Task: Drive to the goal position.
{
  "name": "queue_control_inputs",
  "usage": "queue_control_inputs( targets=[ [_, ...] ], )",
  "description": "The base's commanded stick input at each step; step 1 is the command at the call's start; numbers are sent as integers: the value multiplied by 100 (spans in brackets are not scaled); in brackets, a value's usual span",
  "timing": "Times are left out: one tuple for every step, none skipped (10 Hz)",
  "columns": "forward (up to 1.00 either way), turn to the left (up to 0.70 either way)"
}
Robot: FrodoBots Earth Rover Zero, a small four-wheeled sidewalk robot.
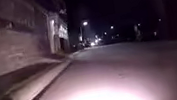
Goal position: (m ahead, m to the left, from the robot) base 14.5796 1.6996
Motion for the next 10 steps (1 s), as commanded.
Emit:
queue_control_inputs(
  targets=[
    [70, 0],
    [70, -4],
    [70, -20],
    [70, -35],
    [70, -32],
    [70, -12],
    [70, 0],
    [70, 0],
    [70, 0],
    [70, 0]
  ],
)
